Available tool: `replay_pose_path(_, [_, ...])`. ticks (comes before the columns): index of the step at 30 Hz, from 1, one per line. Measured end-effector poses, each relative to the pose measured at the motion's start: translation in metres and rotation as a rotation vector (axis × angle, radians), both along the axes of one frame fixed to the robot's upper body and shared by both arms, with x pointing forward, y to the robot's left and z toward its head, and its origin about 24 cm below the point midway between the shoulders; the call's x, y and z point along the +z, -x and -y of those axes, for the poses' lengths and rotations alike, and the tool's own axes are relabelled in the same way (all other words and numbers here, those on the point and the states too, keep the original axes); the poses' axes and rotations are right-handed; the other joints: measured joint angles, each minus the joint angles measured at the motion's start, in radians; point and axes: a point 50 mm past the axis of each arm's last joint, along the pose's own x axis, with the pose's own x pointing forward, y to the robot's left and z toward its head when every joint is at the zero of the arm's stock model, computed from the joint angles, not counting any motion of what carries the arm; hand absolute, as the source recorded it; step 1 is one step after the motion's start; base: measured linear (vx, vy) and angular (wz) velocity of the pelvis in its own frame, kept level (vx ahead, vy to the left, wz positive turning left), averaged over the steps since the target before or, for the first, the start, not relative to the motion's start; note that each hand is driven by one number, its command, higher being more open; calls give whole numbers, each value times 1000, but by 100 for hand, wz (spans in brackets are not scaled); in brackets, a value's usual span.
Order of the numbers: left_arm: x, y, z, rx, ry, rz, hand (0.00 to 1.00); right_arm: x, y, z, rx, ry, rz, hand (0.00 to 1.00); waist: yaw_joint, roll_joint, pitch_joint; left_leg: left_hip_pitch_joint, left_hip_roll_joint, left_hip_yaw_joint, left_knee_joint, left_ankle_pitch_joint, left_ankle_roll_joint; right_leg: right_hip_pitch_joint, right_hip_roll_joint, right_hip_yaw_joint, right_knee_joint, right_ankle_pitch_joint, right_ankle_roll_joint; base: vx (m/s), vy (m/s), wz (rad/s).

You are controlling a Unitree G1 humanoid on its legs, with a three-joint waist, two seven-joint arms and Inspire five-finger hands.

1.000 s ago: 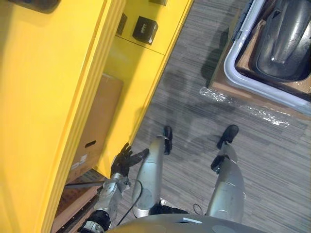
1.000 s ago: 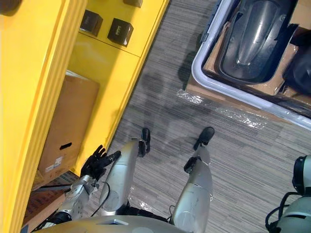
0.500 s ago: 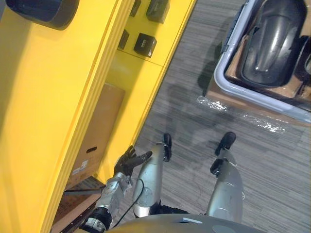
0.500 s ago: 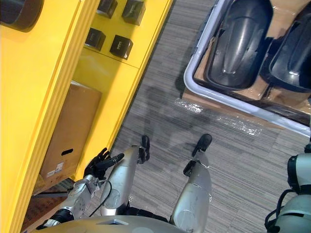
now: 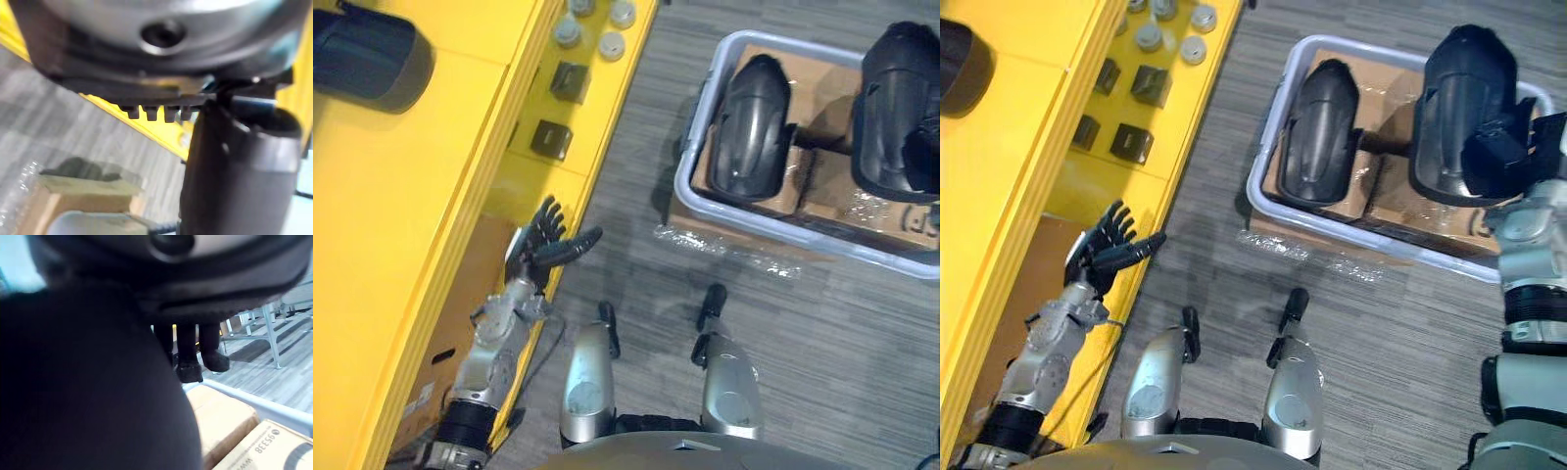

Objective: Walk over and take three plastic housings, then place them on the shelf

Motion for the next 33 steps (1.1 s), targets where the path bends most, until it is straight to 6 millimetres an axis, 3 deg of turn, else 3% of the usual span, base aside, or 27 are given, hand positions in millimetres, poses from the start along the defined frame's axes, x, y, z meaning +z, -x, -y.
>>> replay_pose_path(3, [17,-12,12,-88,4,47,100,-22,-4,-17,53,-4,-35,0,-24,-10,-31,53,0,20,-26,0,0,32,2,10,-10,0,0,56,31,-16])
replay_pose_path(8, [37,-32,34,-289,61,36,100,-22,-7,-34,123,60,-34,0,-35,-24,-74,77,0,59,-36,-2,-2,33,6,47,-27,5,1,-3,10,-22])
replay_pose_path(10, [36,-46,46,-372,112,-36,100,-15,-11,-44,181,128,-19,0,-54,-33,-87,83,7,73,-31,-6,-7,33,12,60,-30,9,-1,-77,-18,-20])
replay_pose_path(13, [25,-62,50,-409,109,-167,100,-8,-17,-65,285,222,3,0,-72,-61,-114,84,20,102,-28,-11,-12,32,32,88,-78,40,-10,-66,-34,-33])
replay_pose_path(16, [16,-70,51,-417,142,-280,100,5,-19,-83,376,288,90,0,-95,-72,-119,84,36,126,-11,-22,-18,31,48,109,-94,53,-12,-45,-18,-28])
replay_pose_path(25, [17,-68,76,-511,221,-370,100,15,-20,-114,535,490,157,0,-109,-72,-120,83,50,137,6,-33,-23,28,61,122,-95,58,-16,-14,2,-6])
replay_pose_path(33, [13,-63,102,-515,364,-396,100,-7,-24,-146,694,541,119,0,-105,-72,-120,82,48,134,5,-33,-23,29,59,121,-94,59,-16,0,0,0])
